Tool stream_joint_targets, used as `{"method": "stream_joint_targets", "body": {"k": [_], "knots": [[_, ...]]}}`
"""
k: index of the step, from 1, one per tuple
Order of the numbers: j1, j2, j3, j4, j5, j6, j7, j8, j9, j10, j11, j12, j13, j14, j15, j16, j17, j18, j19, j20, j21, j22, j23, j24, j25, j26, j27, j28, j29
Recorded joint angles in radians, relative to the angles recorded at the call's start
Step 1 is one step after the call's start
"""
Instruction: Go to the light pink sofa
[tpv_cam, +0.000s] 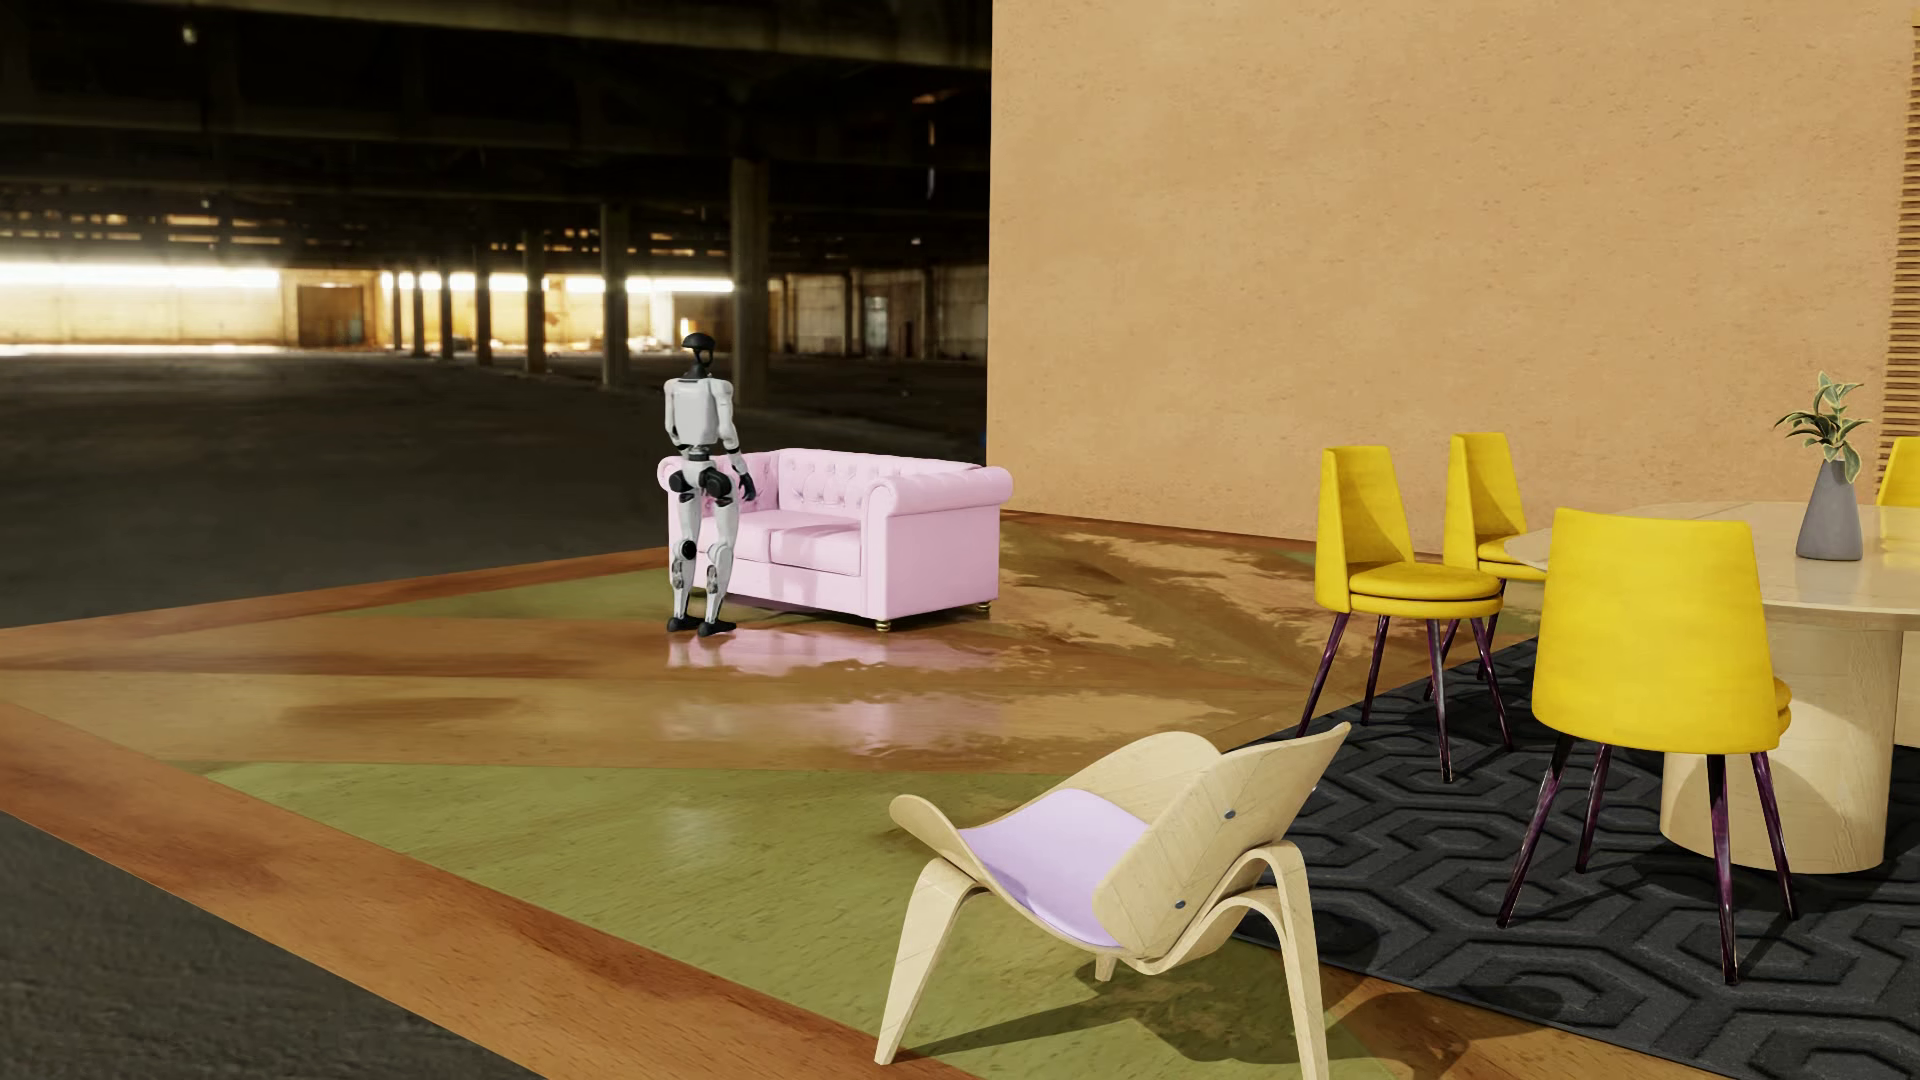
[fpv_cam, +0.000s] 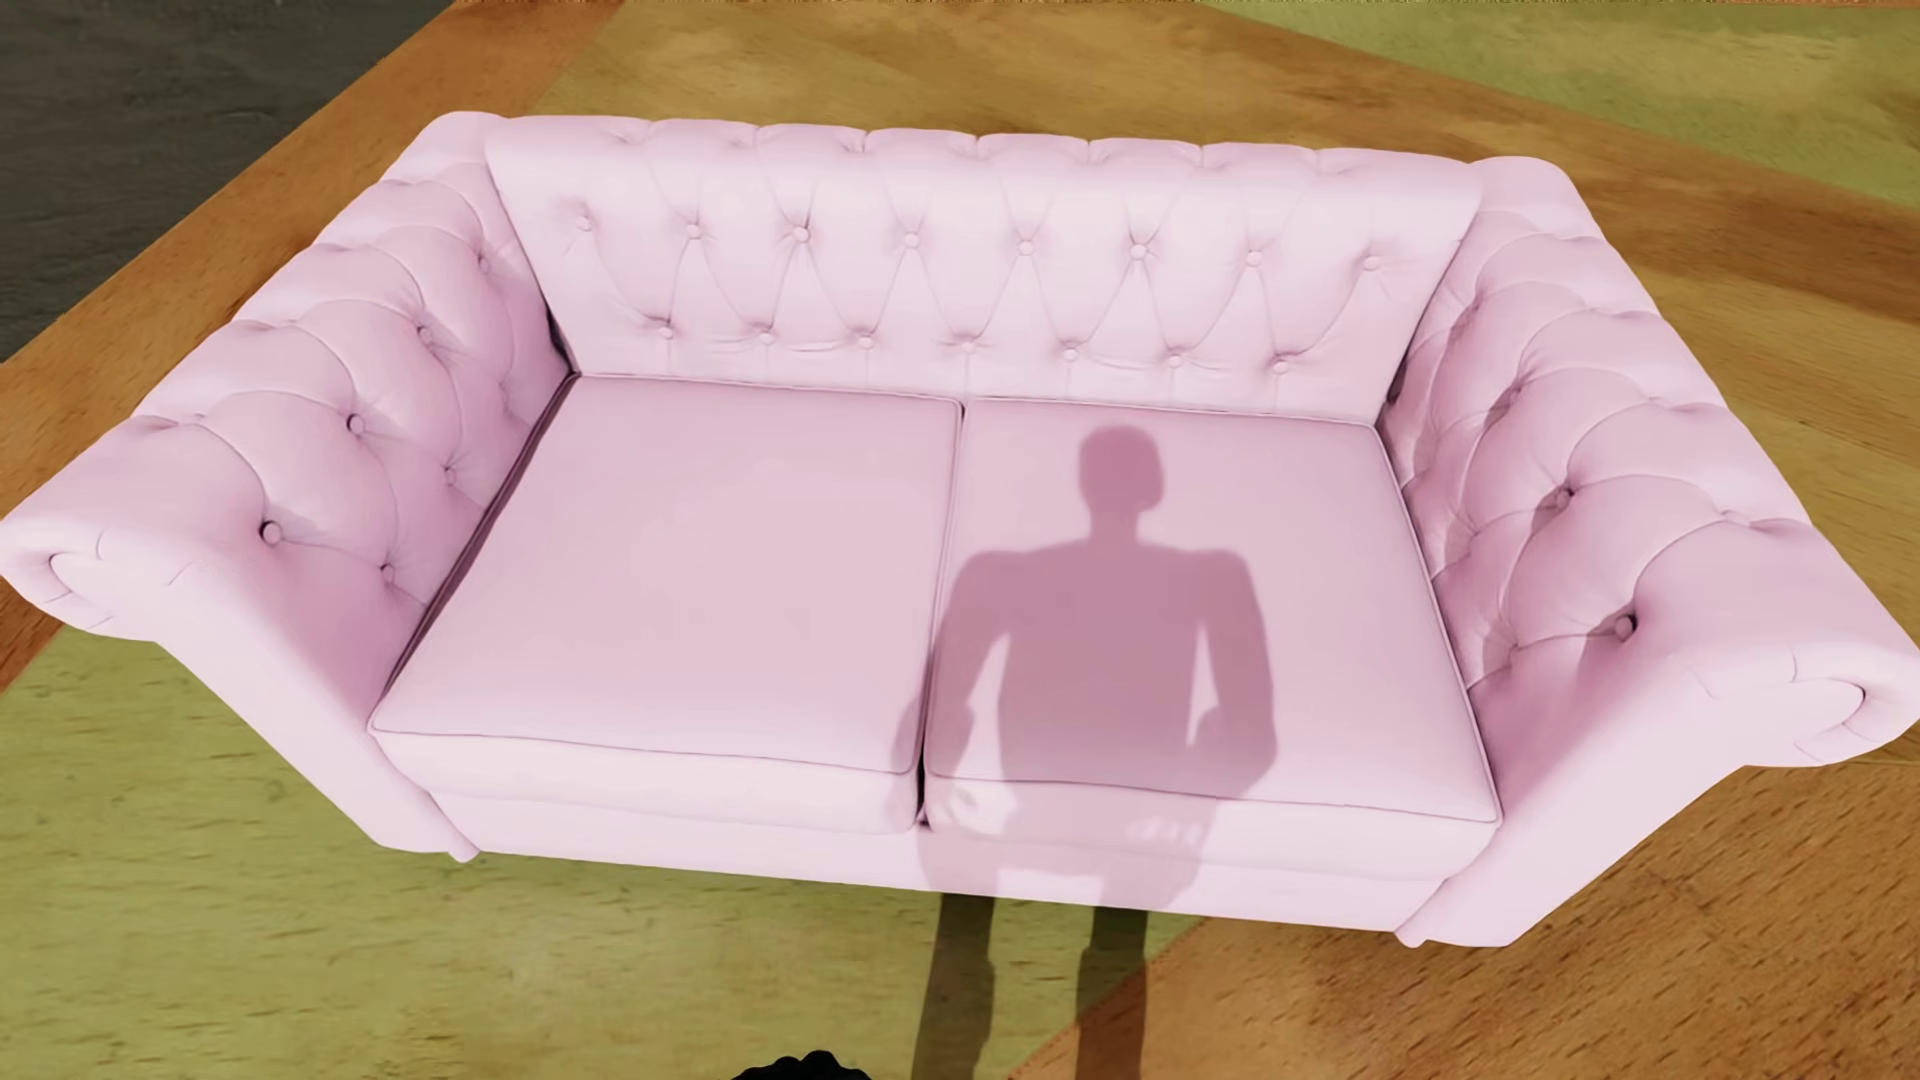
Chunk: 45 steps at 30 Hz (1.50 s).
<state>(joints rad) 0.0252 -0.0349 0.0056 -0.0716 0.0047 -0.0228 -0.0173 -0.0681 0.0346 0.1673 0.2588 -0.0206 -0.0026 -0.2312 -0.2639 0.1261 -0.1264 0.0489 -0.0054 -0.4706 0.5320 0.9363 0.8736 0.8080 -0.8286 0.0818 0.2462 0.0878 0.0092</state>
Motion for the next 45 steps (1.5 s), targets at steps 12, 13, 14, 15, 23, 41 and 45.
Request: {"method": "stream_joint_targets", "body": {"k": [12,13,14,15,23,41,45], "knots": [[0.015,0.027,0.000,-0.001,-0.001,-0.001,-0.007,-0.008,0.010,0.020,-0.001,0.042,0.022,-0.018,-0.012,0.005,-0.012,0.000,-0.008,0.015,-0.016,0.029,0.028,0.017,0.002,0.007,0.009,-0.003,-0.011],[0.018,0.029,0.000,-0.002,-0.001,-0.001,-0.006,-0.008,0.012,0.020,0.001,0.045,0.021,-0.019,-0.013,0.001,-0.012,0.001,-0.008,0.020,-0.016,0.028,0.029,0.012,-0.001,0.009,0.008,-0.003,-0.014],[0.020,0.031,0.000,-0.002,-0.001,-0.001,-0.006,-0.008,0.013,0.020,0.002,0.046,0.020,-0.019,-0.014,-0.001,-0.012,0.001,-0.008,0.024,-0.017,0.027,0.030,0.009,-0.003,0.011,0.007,-0.005,-0.016],[0.022,0.032,0.000,-0.002,-0.001,-0.001,-0.006,-0.008,0.014,0.019,0.004,0.046,0.019,-0.019,-0.015,-0.002,-0.011,0.002,-0.008,0.022,-0.018,0.027,0.030,0.012,-0.005,0.012,0.006,-0.006,-0.017],[0.025,0.028,-0.001,-0.002,-0.002,-0.004,-0.003,-0.006,0.012,0.013,0.007,0.024,0.010,-0.016,-0.010,0.008,-0.005,0.005,-0.004,-0.001,-0.006,0.020,0.021,0.025,-0.014,-0.006,0.003,-0.007,-0.013],[0.024,0.021,-0.004,-0.005,-0.005,-0.003,0.008,0.005,0.021,0.022,0.025,0.040,0.025,-0.023,-0.019,0.035,-0.017,0.008,0.001,-0.068,0.006,0.021,0.025,0.003,-0.001,-0.005,-0.005,-0.017,-0.024],[0.021,0.017,-0.004,-0.006,-0.006,-0.002,0.008,0.005,0.026,0.024,0.029,0.034,0.033,-0.023,-0.018,0.040,-0.014,0.010,0.003,-0.070,0.002,0.026,0.016,-0.003,0.001,-0.002,0.002,-0.015,-0.027]]}}
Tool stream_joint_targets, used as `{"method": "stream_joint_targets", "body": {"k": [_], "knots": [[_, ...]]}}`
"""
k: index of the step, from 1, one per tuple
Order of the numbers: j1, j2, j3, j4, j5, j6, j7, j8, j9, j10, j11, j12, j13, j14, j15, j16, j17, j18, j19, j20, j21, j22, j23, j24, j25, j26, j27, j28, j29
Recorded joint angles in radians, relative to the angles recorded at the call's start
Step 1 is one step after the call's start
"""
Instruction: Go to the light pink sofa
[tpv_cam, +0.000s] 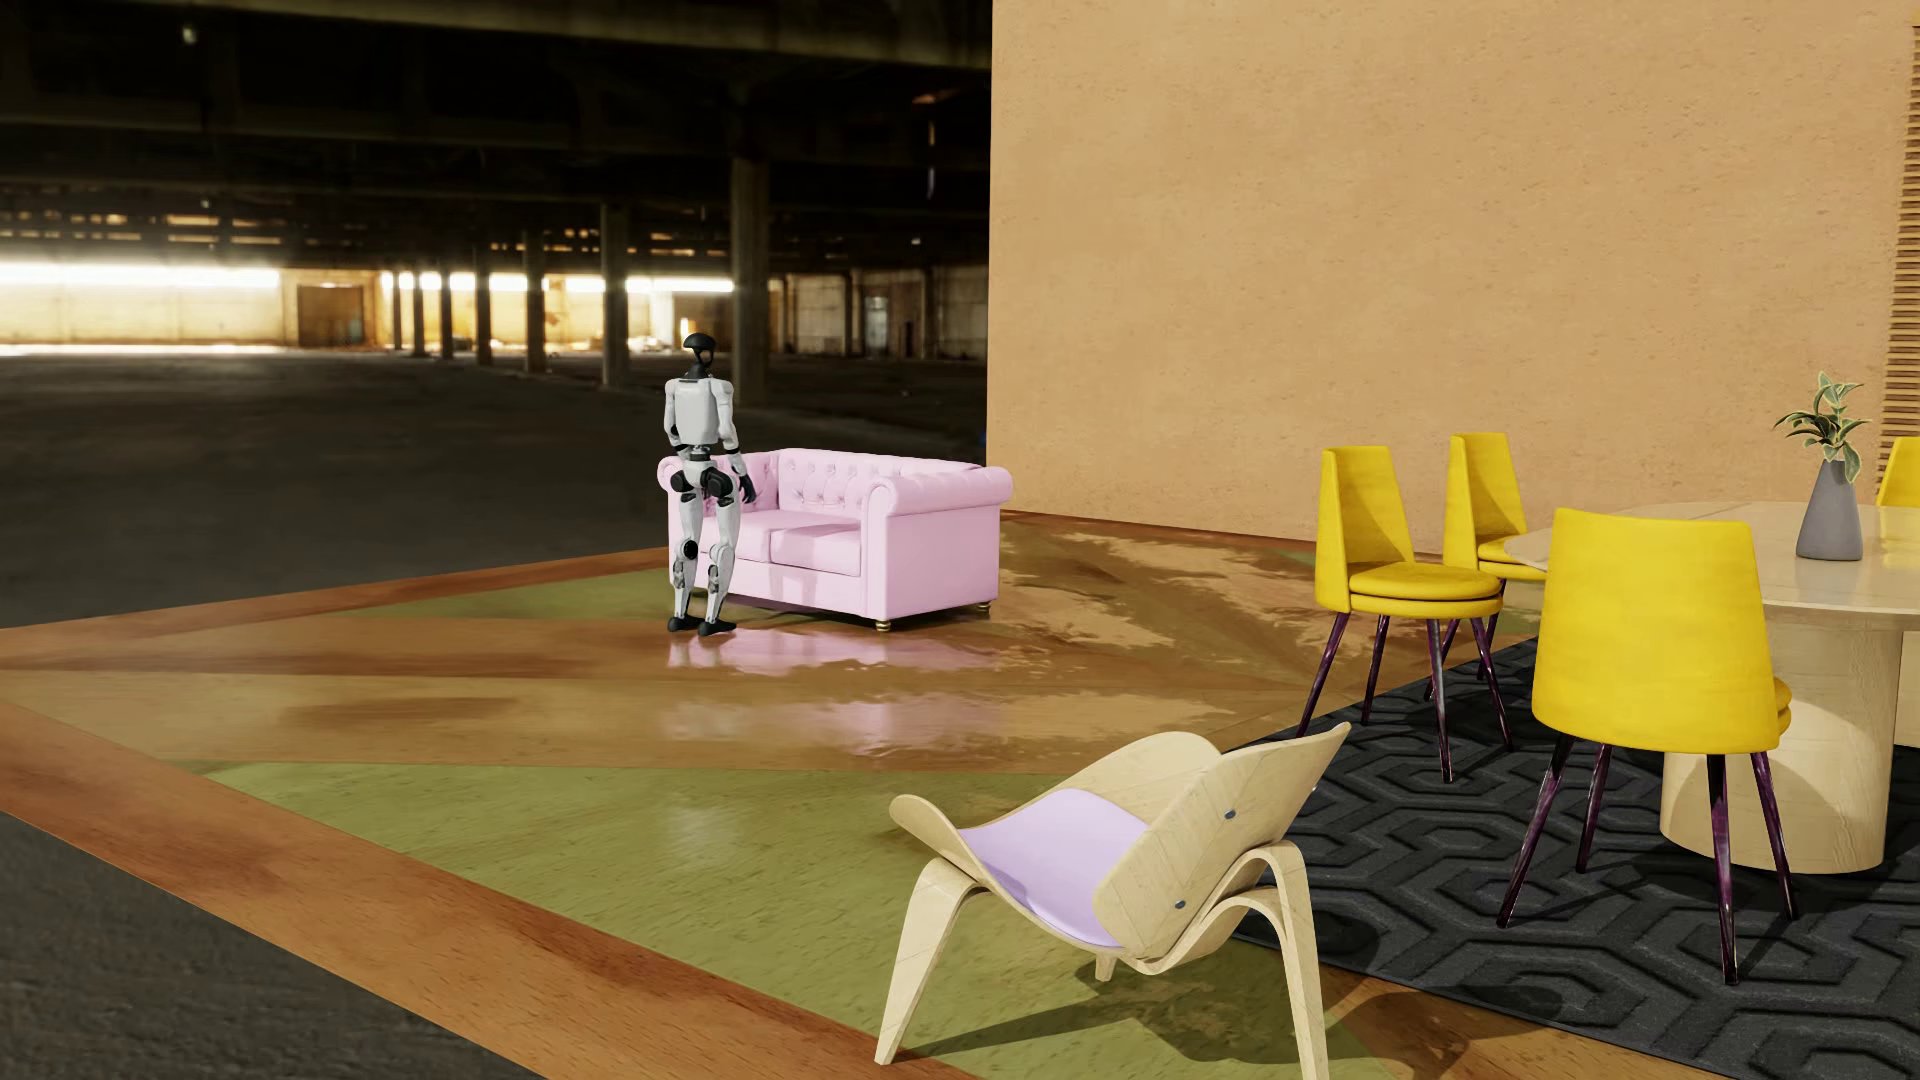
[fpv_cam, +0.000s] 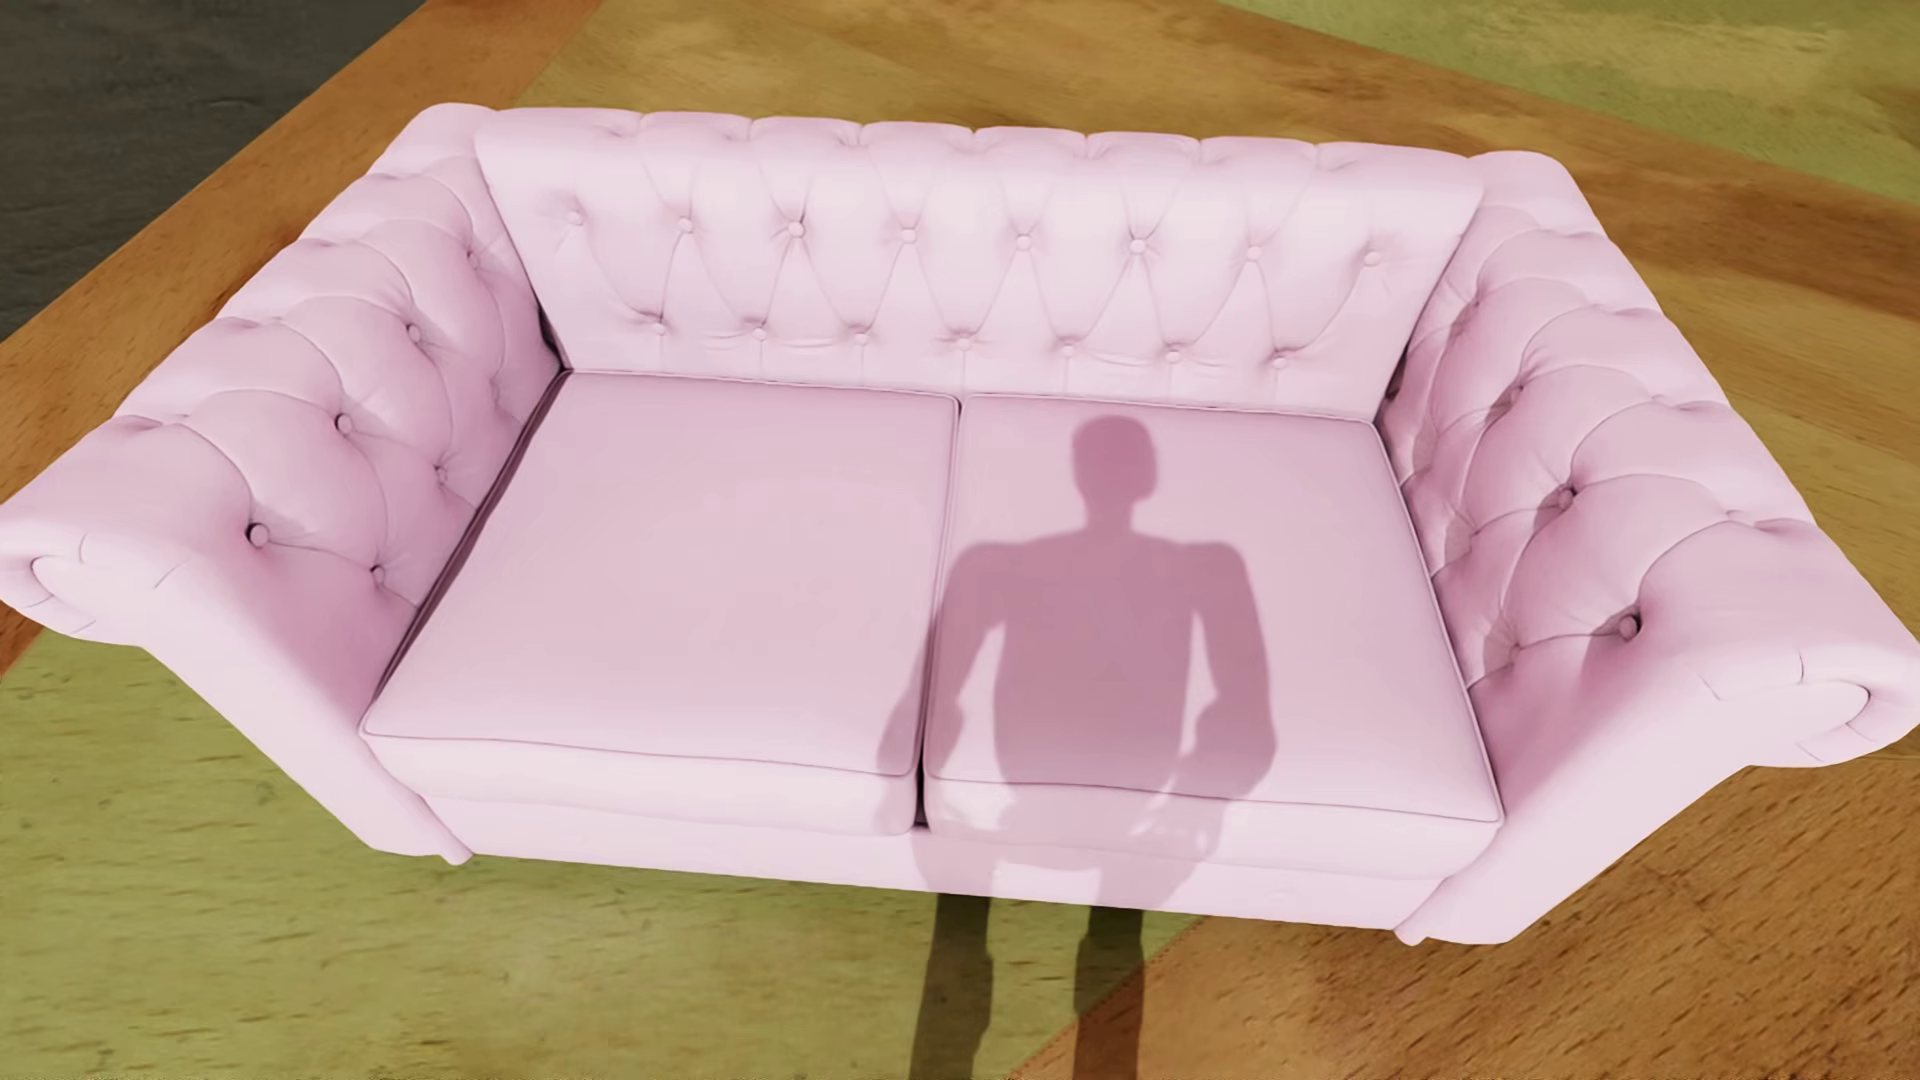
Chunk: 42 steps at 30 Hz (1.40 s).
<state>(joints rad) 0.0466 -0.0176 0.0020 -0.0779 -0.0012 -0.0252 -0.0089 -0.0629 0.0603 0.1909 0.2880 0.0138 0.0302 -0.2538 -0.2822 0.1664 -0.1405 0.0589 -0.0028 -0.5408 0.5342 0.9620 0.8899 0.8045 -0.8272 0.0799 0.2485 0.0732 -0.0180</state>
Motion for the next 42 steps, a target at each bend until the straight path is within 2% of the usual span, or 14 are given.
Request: {"method": "stream_joint_targets", "body": {"k": [21,27,35,42], "knots": [[0.001,-0.007,0.002,0.001,-0.001,-0.001,0.000,-0.004,0.003,-0.001,0.014,-0.016,-0.003,0.000,0.002,0.006,-0.005,0.001,0.005,-0.018,0.034,-0.004,-0.006,-0.017,0.017,-0.004,0.017,0.007,-0.005],[0.004,-0.009,0.000,0.006,0.005,-0.003,0.009,0.005,0.000,0.002,0.022,-0.021,-0.022,-0.006,-0.001,0.011,-0.009,-0.001,0.002,-0.033,0.040,0.004,-0.003,-0.009,0.016,-0.003,0.008,0.005,-0.002],[0.012,-0.007,-0.003,0.010,0.010,-0.004,0.019,0.014,0.001,0.001,0.028,-0.011,-0.030,-0.010,-0.003,-0.010,-0.002,-0.003,-0.004,0.002,0.004,-0.015,0.001,-0.030,0.014,0.015,-0.010,0.012,0.006],[0.014,-0.002,-0.001,0.009,0.009,-0.005,0.015,0.009,0.008,0.008,0.033,-0.008,-0.023,-0.012,-0.009,-0.027,0.001,-0.003,-0.012,-0.001,-0.020,-0.013,-0.006,-0.013,0.003,0.013,-0.015,0.014,0.010]]}}
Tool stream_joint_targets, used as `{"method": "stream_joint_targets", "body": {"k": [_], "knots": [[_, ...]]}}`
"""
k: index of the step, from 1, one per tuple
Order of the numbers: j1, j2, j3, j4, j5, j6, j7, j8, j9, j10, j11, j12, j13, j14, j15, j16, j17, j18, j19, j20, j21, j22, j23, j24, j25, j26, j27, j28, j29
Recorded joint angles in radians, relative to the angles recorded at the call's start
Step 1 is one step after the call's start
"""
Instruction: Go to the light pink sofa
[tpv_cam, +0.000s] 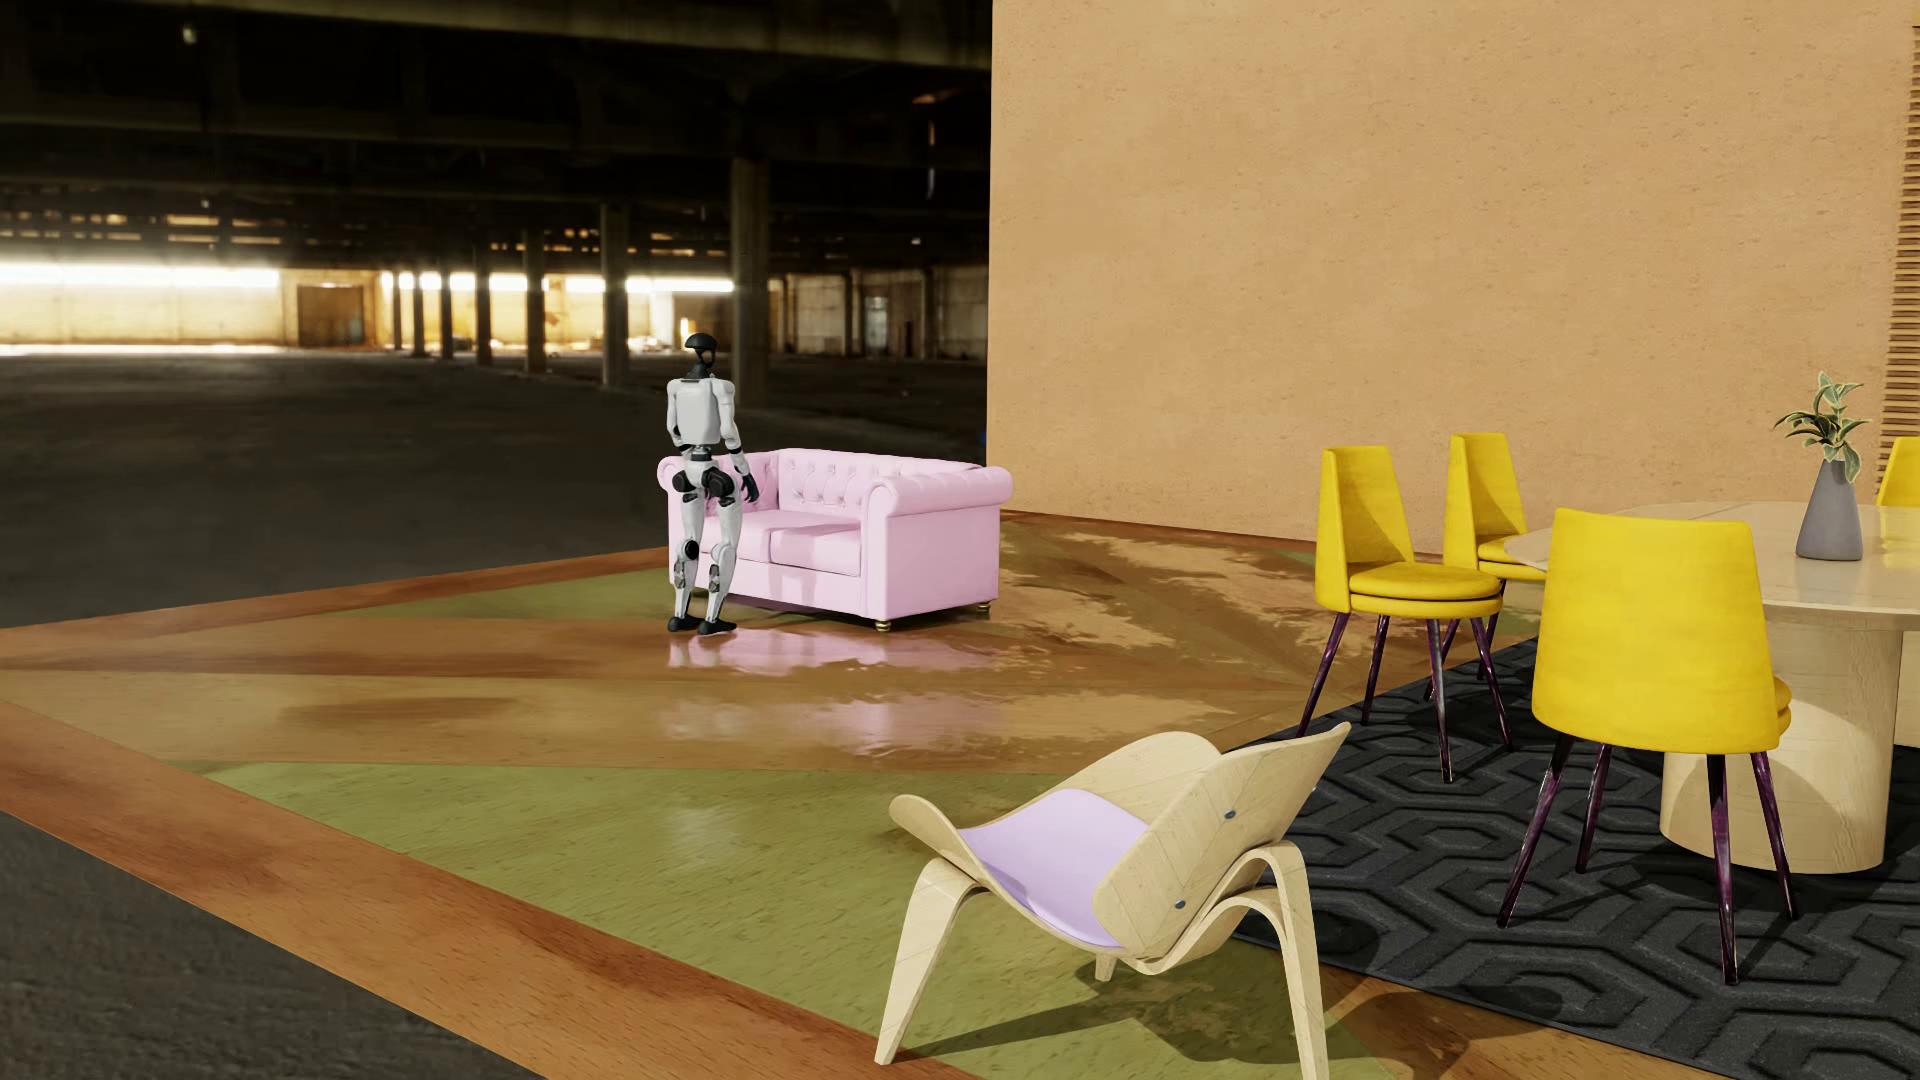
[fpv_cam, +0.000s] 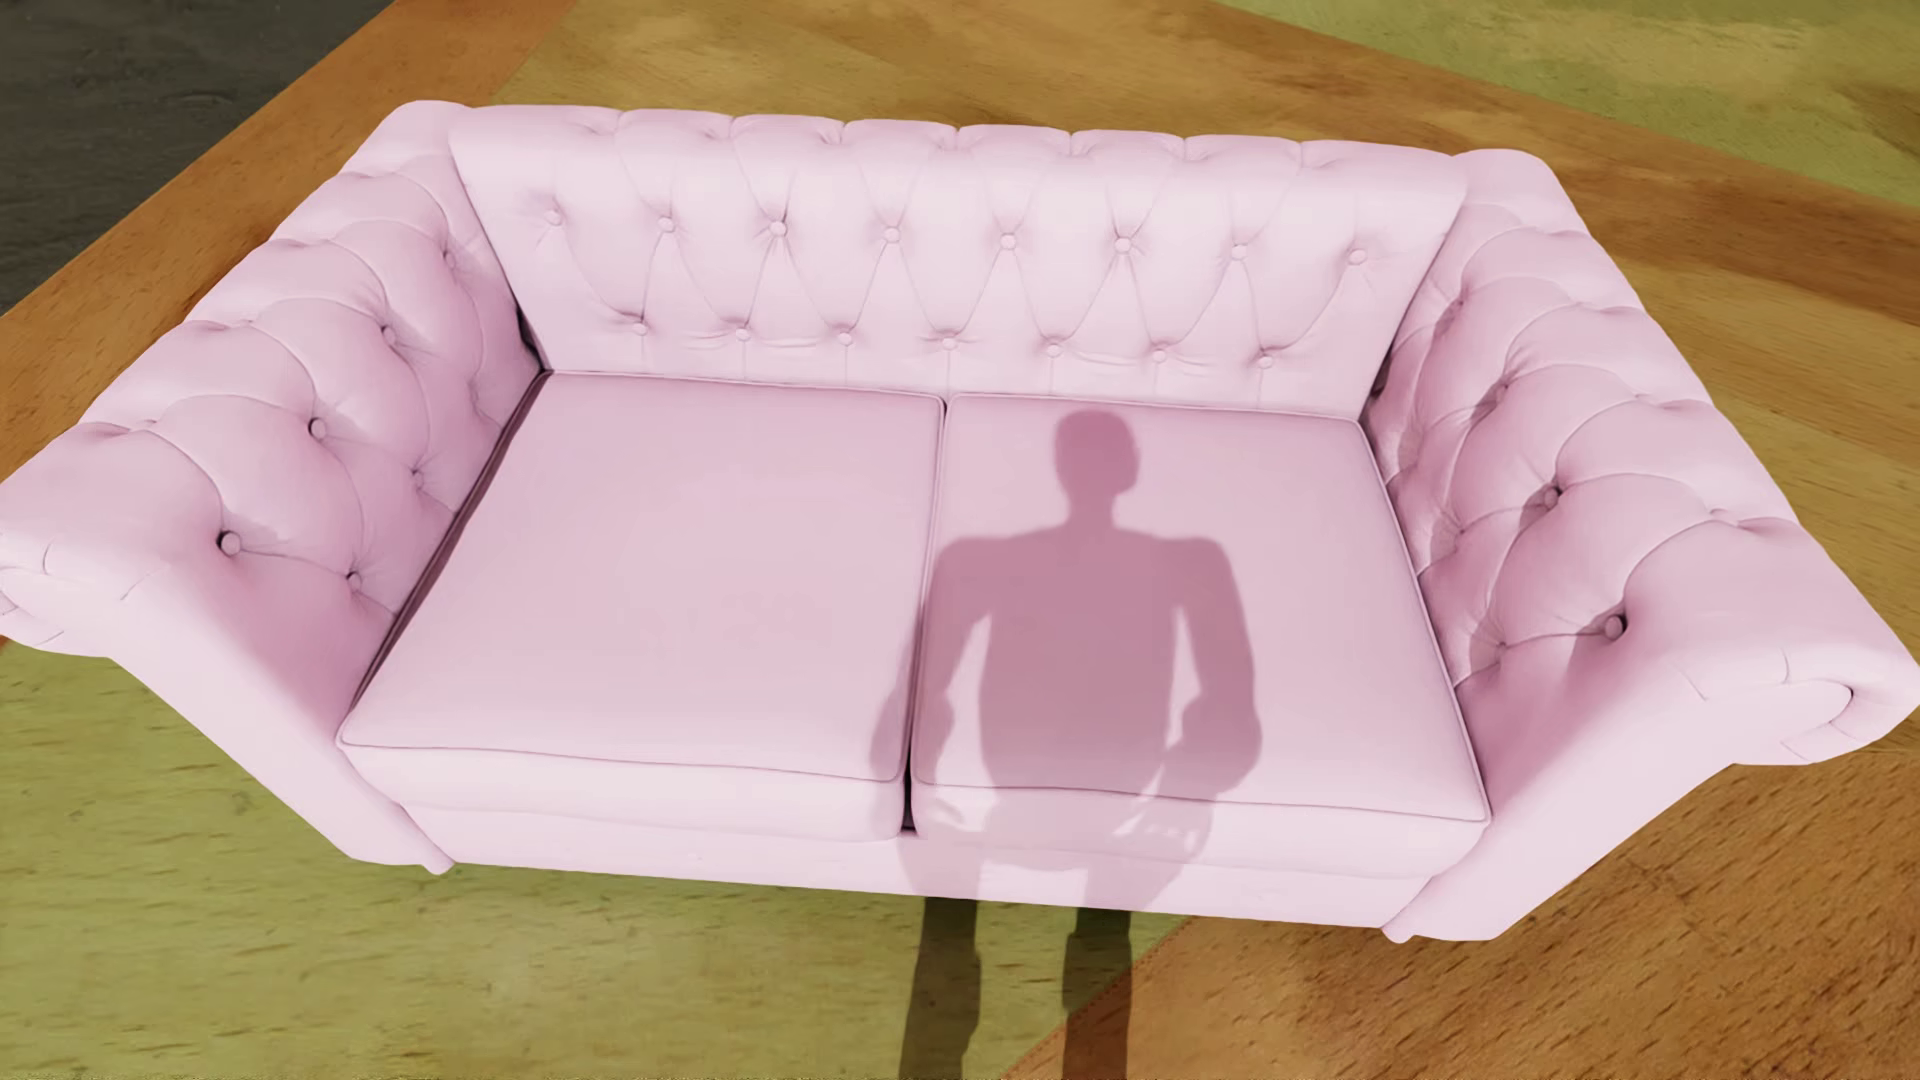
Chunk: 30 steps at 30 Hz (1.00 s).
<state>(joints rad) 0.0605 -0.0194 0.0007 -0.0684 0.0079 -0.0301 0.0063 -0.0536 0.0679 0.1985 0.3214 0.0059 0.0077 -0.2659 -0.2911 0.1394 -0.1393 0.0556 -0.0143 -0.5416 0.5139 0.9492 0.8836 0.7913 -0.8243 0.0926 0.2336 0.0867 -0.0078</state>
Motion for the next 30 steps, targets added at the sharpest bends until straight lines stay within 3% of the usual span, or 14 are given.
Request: {"method": "stream_joint_targets", "body": {"k": [7,13,30], "knots": [[-0.004,-0.001,-0.002,0.000,0.000,-0.001,-0.003,-0.002,0.012,-0.002,-0.006,-0.009,-0.025,0.003,0.000,-0.005,-0.018,-0.003,-0.004,-0.003,0.006,-0.002,0.013,0.001,-0.060,0.011,-0.082,-0.008,0.107],[-0.012,-0.001,-0.003,0.005,0.005,0.000,-0.006,-0.005,0.012,-0.004,-0.024,-0.012,-0.003,0.007,0.006,0.002,0.008,-0.008,-0.003,-0.011,-0.036,0.001,0.004,0.002,-0.073,0.002,-0.033,-0.007,0.032],[-0.012,-0.001,-0.008,0.017,0.018,0.002,0.015,0.013,0.008,-0.001,-0.031,-0.017,0.007,0.003,0.016,0.016,-0.001,-0.012,-0.005,-0.043,-0.026,0.005,0.007,-0.008,-0.059,-0.012,-0.034,-0.014,0.026]]}}
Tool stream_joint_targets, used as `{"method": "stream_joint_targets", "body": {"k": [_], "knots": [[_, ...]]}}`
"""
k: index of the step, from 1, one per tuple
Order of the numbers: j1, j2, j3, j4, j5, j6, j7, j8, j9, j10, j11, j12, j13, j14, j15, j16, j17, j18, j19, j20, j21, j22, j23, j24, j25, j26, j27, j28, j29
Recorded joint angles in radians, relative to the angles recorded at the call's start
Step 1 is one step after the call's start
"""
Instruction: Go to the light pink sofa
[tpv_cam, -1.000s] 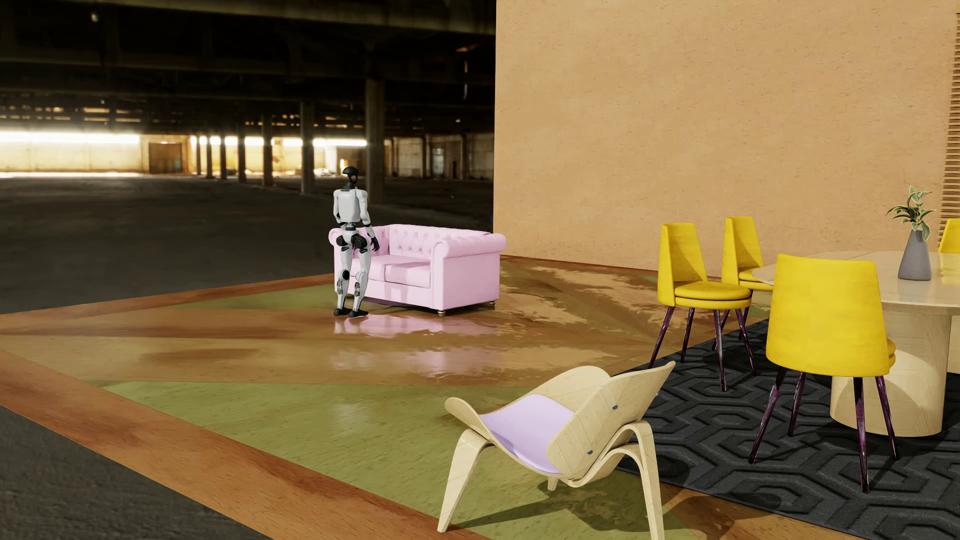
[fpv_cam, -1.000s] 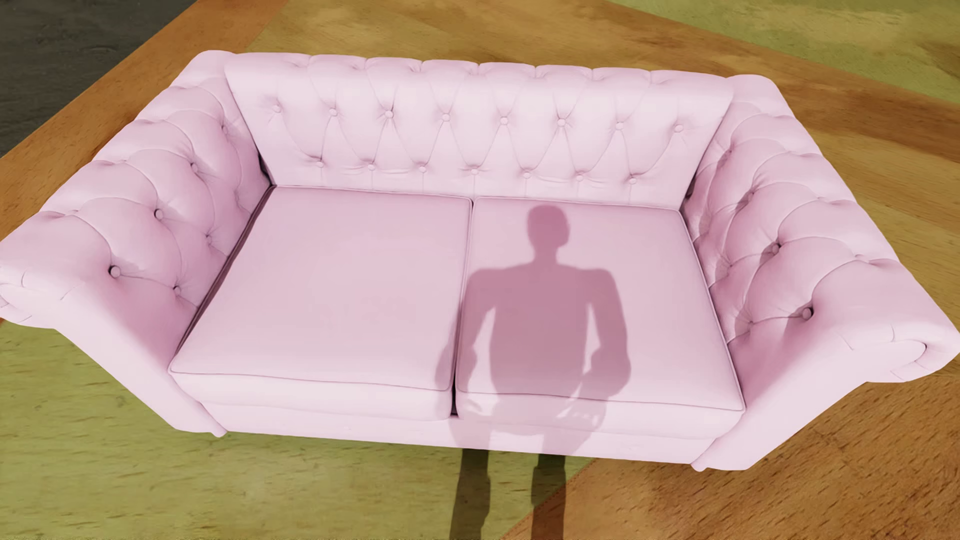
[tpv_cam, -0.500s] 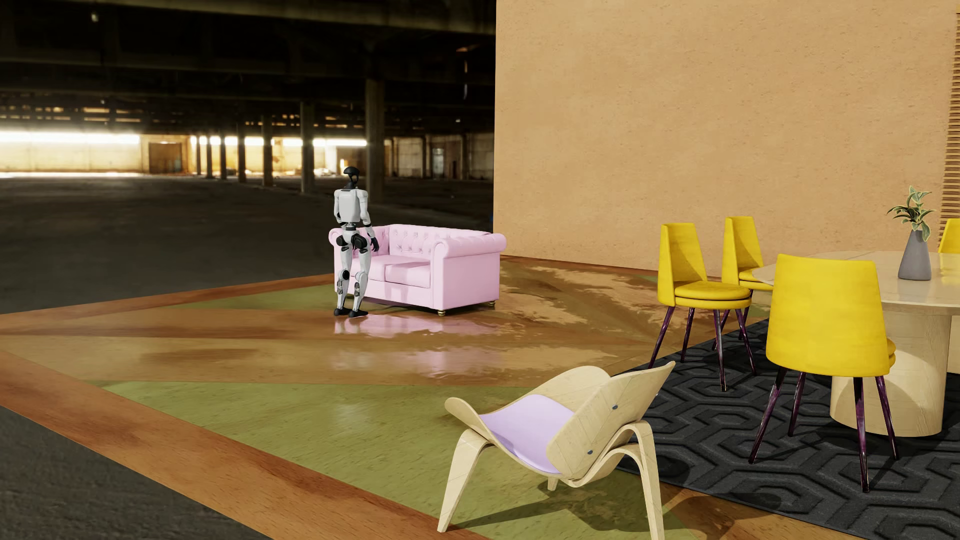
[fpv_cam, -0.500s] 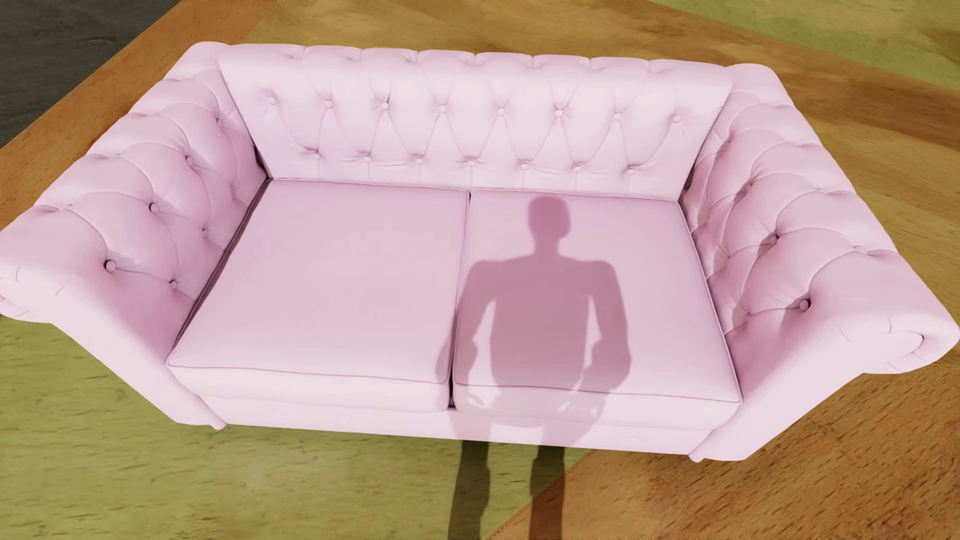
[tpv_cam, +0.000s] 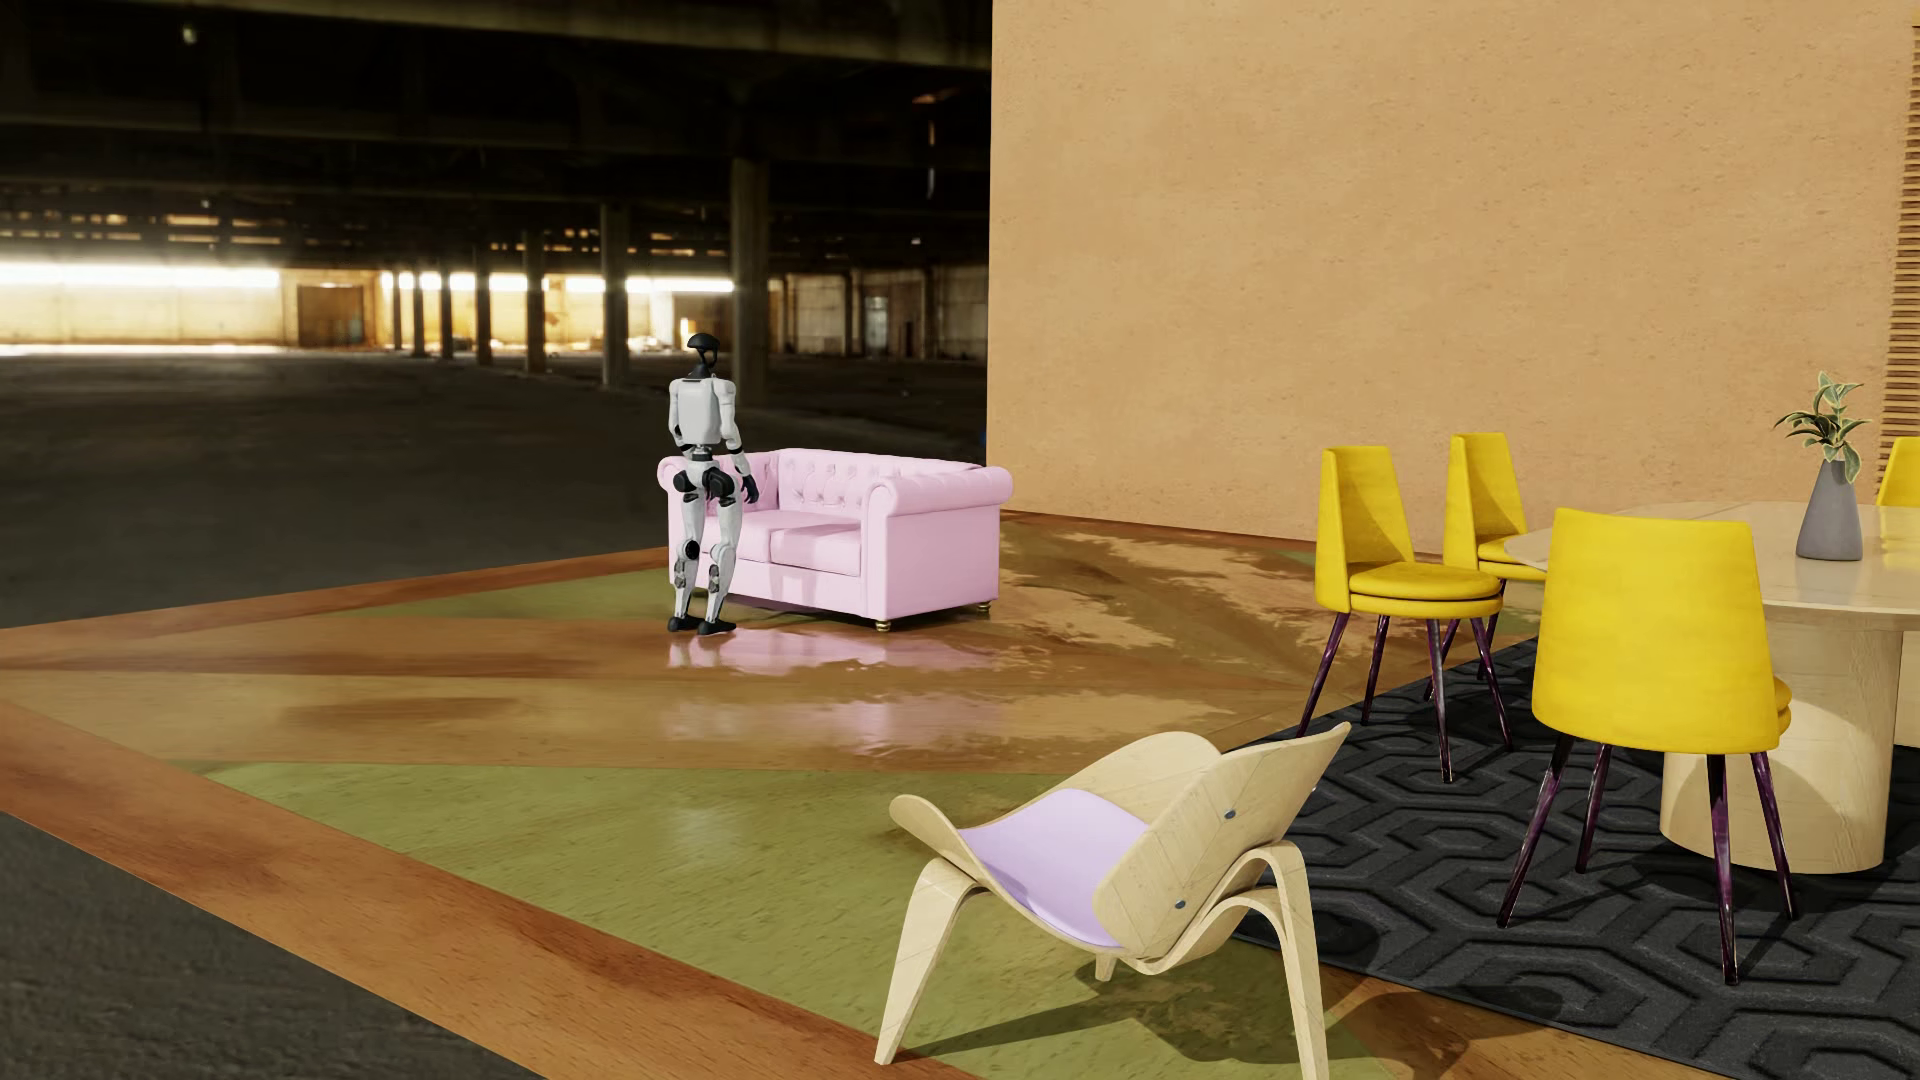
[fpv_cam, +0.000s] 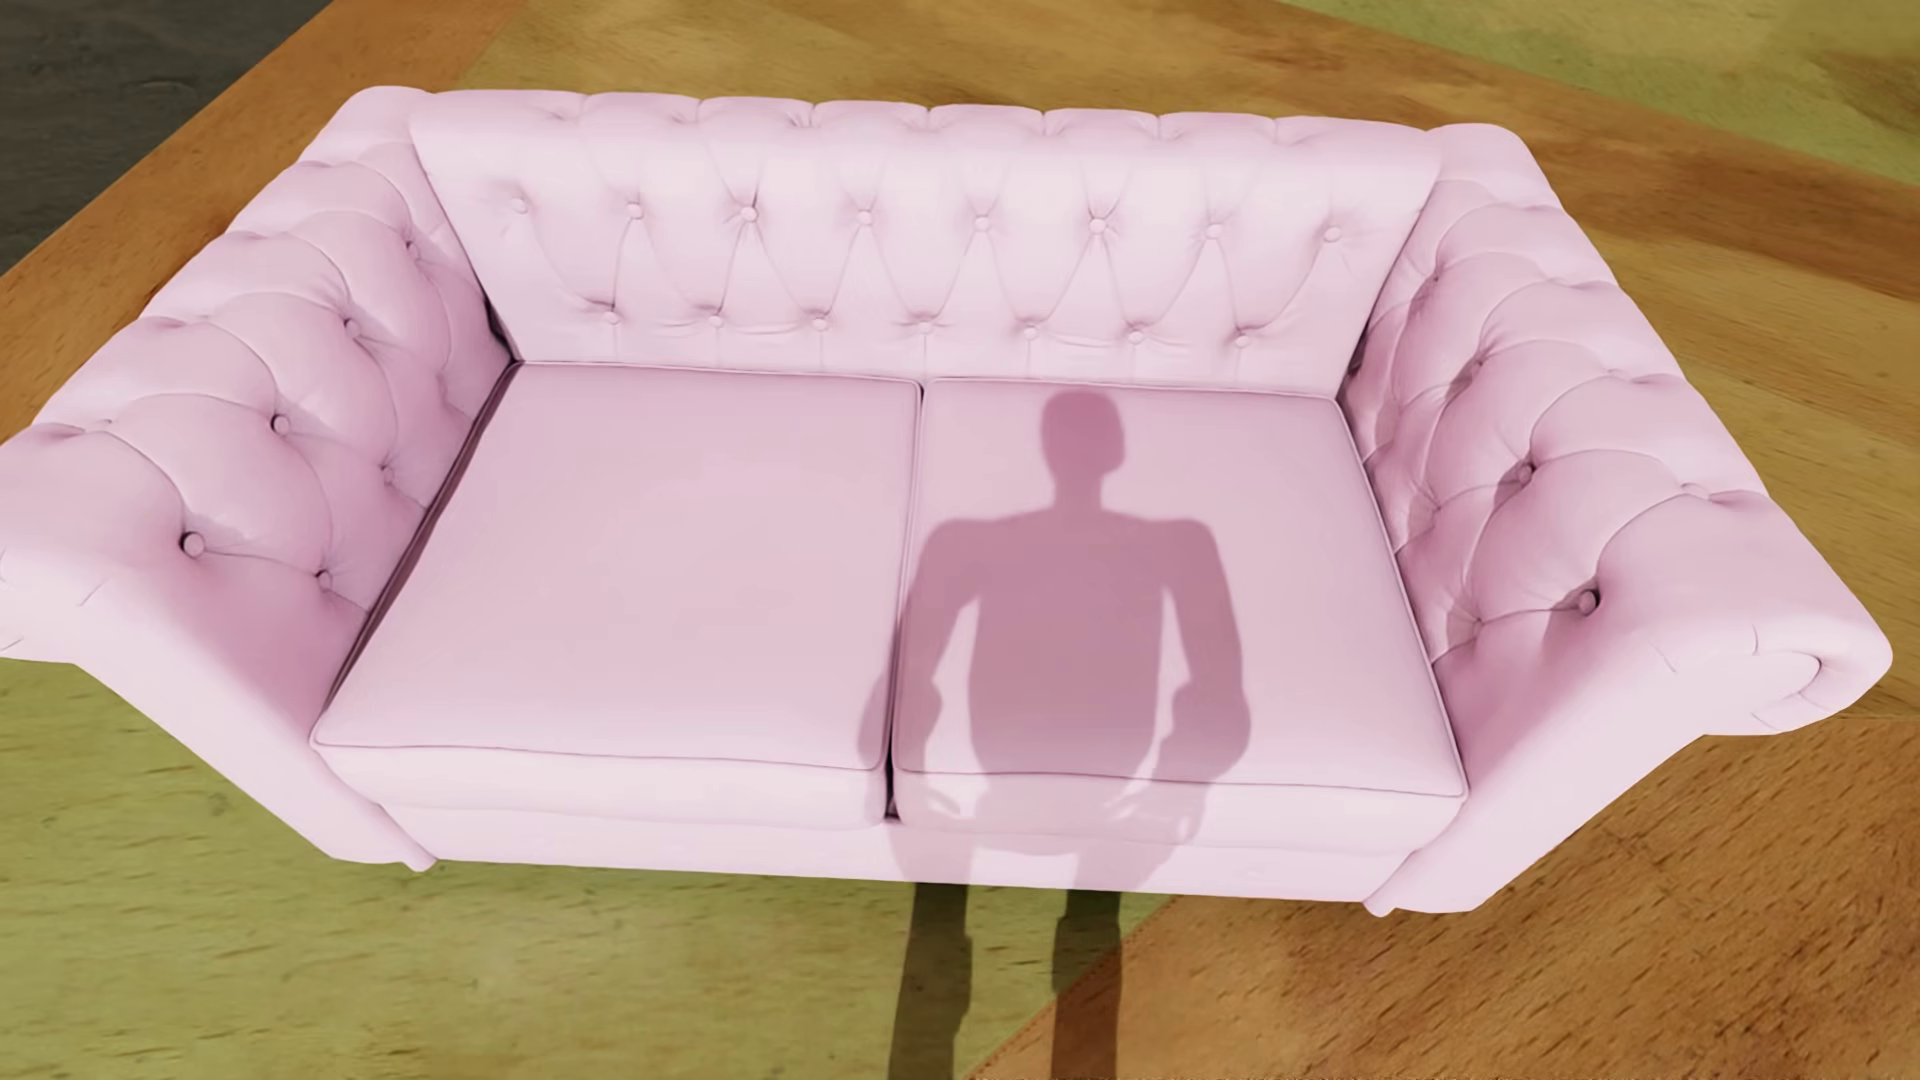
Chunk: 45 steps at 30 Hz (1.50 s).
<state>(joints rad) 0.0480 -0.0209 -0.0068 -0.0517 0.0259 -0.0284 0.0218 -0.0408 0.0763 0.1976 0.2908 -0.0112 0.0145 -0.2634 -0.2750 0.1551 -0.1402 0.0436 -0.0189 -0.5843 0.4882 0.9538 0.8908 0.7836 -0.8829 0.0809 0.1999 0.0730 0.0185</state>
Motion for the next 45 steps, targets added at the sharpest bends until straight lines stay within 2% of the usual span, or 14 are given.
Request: {"method": "stream_joint_targets", "body": {"k": [7,17,35,45], "knots": [[-0.001,-0.012,-0.001,0.003,0.003,-0.001,0.017,0.014,0.003,0.001,0.014,-0.002,0.007,-0.002,0.001,0.012,-0.001,0.002,-0.001,-0.009,0.001,-0.002,-0.003,-0.008,0.002,0.002,0.000,0.001,-0.003],[0.001,-0.014,-0.001,0.009,0.011,-0.002,0.033,0.029,0.004,-0.004,0.010,-0.013,0.005,-0.004,0.010,0.017,0.009,0.005,0.001,0.002,0.007,0.006,-0.018,-0.016,0.017,0.004,0.029,0.006,-0.008],[0.010,-0.020,-0.015,0.011,0.015,-0.001,0.061,0.054,0.009,0.001,0.031,-0.017,-0.003,-0.014,0.006,-0.011,0.020,0.013,0.011,-0.006,-0.048,0.001,-0.012,-0.017,0.005,0.026,0.011,0.001,-0.015],[0.009,-0.025,-0.012,0.015,0.020,-0.005,0.073,0.065,0.012,0.005,0.038,-0.019,0.001,-0.016,0.008,0.005,0.016,0.012,0.011,-0.008,-0.038,0.000,-0.013,-0.016,0.003,0.008,0.012,0.000,-0.016]]}}
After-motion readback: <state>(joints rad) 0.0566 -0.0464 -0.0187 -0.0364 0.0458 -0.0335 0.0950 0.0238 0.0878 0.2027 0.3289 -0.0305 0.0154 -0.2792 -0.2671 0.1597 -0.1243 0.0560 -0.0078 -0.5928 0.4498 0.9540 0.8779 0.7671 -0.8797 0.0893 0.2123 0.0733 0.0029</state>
